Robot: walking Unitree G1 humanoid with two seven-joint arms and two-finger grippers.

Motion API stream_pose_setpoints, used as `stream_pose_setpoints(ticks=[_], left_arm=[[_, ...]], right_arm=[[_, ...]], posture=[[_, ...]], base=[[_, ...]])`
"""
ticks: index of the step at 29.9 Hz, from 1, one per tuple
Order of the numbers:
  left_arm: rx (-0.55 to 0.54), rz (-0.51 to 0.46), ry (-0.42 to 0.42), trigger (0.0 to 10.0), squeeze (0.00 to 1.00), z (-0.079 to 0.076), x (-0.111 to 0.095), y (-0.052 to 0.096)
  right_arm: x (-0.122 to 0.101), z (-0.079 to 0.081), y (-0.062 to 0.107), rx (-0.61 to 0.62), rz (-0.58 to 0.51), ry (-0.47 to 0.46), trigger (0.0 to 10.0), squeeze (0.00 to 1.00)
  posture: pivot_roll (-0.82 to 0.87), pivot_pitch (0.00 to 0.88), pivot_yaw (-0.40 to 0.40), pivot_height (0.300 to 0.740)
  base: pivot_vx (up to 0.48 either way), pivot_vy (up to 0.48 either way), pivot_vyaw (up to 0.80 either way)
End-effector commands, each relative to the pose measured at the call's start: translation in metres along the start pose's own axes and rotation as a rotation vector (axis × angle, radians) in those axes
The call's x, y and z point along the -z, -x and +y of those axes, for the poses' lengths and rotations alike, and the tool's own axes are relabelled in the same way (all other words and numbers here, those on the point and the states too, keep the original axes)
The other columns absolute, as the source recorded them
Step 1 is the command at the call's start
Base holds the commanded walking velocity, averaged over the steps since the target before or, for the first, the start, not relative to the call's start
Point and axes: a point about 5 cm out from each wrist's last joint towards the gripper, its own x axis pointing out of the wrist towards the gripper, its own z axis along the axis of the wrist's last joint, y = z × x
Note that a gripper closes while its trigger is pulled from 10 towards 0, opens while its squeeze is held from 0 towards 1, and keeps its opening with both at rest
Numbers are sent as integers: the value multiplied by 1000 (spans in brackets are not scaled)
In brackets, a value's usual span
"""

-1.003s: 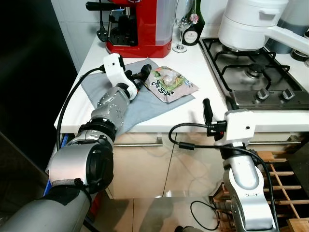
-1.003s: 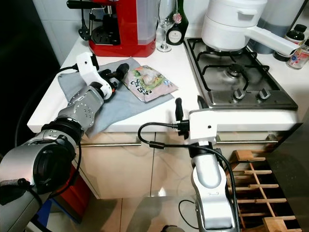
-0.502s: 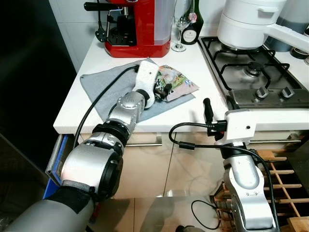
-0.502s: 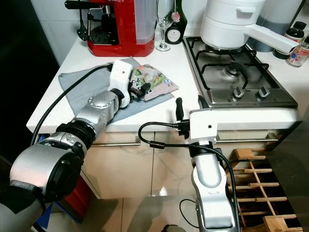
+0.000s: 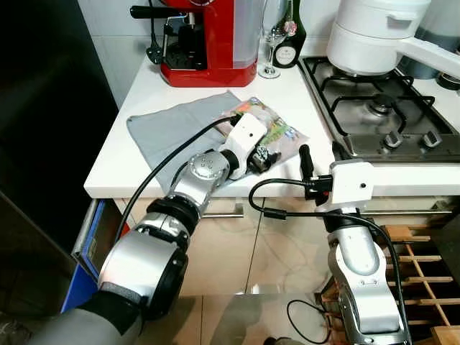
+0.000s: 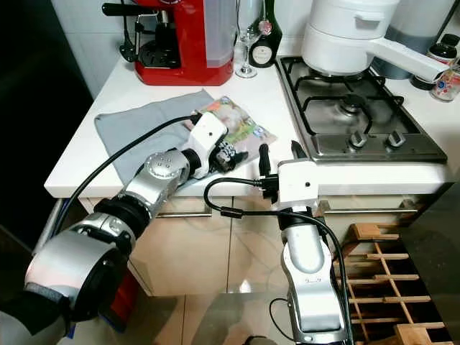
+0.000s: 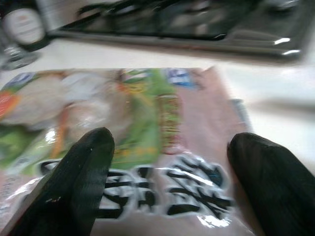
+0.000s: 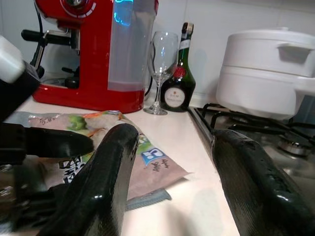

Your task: Restocking fridge

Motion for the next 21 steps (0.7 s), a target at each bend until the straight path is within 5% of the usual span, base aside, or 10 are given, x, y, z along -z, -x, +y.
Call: stream_pose_setpoints(ticks=[1,12,17,21], left_arm=[[46,-12,9,10000,0,-3,-1,1],[-62,-178,-46,10000,0,27,-28,24],[-264,-282,40,10000,0,66,-54,43],[-390,-217,209,10000,0,91,-36,56]], right_arm=[[-3,0,-2,2,-21,-7,10000,0],[-3,2,-5,-2,-30,-15,10000,0],[-6,1,-5,10,-46,-30,10000,0],[-6,3,-3,-2,-44,-68,10000,0]], posture=[[-175,0,41,740],[-160,0,40,740],[-157,0,42,740],[-160,0,40,740]], base=[[0,0,0],[0,0,0],[0,0,0],[0,0,0]])
